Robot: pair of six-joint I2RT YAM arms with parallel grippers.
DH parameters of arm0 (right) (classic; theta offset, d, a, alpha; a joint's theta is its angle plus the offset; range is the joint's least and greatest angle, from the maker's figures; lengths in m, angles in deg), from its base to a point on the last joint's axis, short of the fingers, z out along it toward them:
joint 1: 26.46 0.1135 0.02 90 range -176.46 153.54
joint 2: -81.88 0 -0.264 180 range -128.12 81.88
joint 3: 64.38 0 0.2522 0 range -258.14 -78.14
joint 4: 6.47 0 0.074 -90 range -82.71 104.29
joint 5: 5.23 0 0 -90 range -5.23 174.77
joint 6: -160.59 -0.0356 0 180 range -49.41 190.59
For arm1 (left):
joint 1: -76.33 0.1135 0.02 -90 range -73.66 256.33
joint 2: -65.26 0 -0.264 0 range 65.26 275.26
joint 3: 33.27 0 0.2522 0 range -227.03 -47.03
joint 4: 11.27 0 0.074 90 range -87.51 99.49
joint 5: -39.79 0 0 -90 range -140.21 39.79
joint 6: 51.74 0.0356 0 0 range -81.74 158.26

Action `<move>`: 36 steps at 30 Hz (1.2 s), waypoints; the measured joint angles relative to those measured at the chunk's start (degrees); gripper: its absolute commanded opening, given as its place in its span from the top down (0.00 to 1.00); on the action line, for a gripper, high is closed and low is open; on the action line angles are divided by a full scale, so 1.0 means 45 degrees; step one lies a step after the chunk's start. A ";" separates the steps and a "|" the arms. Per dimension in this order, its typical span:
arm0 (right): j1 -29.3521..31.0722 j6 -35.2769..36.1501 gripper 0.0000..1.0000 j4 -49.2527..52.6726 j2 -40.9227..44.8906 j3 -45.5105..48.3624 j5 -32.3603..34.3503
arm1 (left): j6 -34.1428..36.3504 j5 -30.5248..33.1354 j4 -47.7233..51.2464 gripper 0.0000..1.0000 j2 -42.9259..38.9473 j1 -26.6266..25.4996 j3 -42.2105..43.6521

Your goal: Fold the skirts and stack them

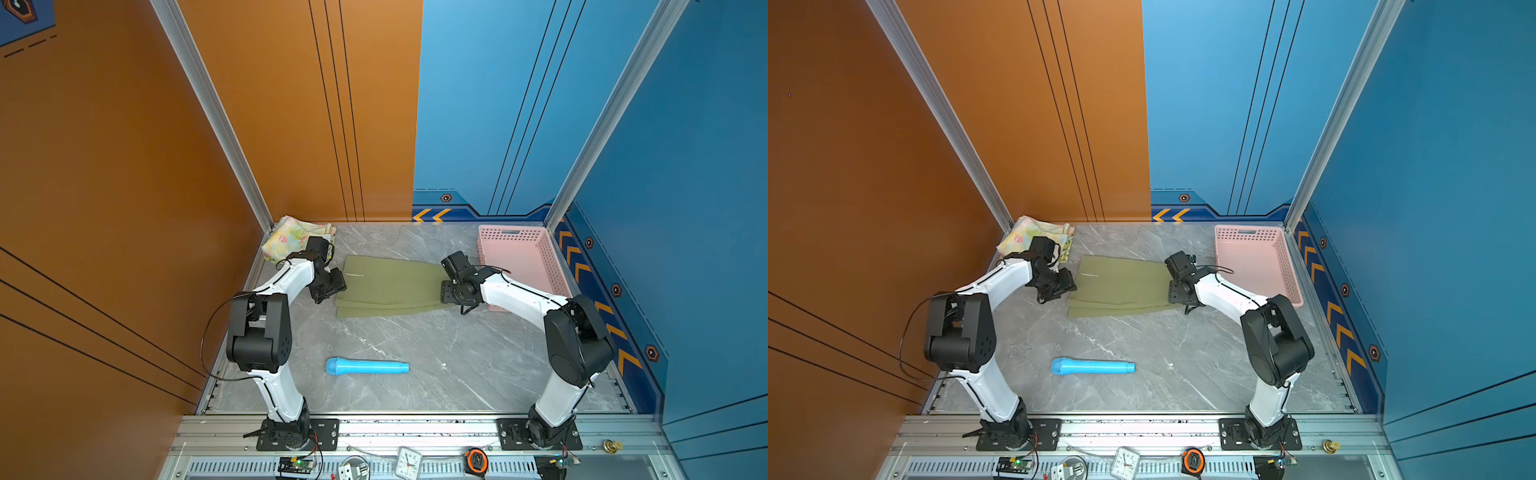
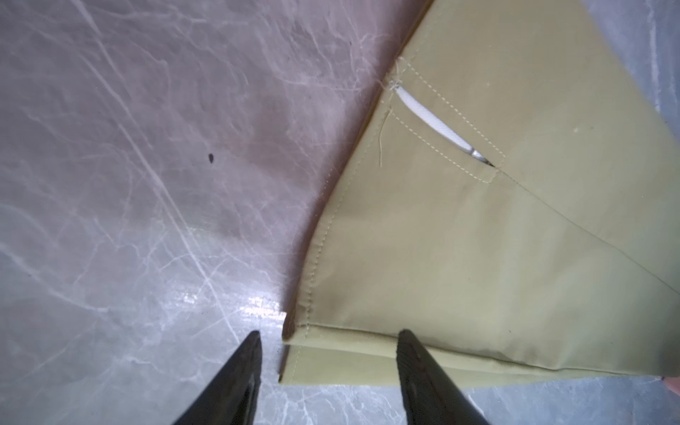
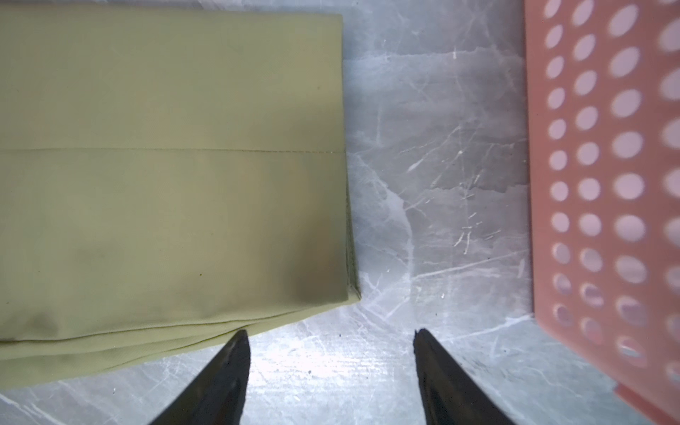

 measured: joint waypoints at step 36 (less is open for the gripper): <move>-0.1166 -0.0364 1.00 -0.1248 -0.2016 -0.1273 -0.1841 | -0.0185 0.0593 -0.0544 1.00 0.0622 -0.0097 0.0005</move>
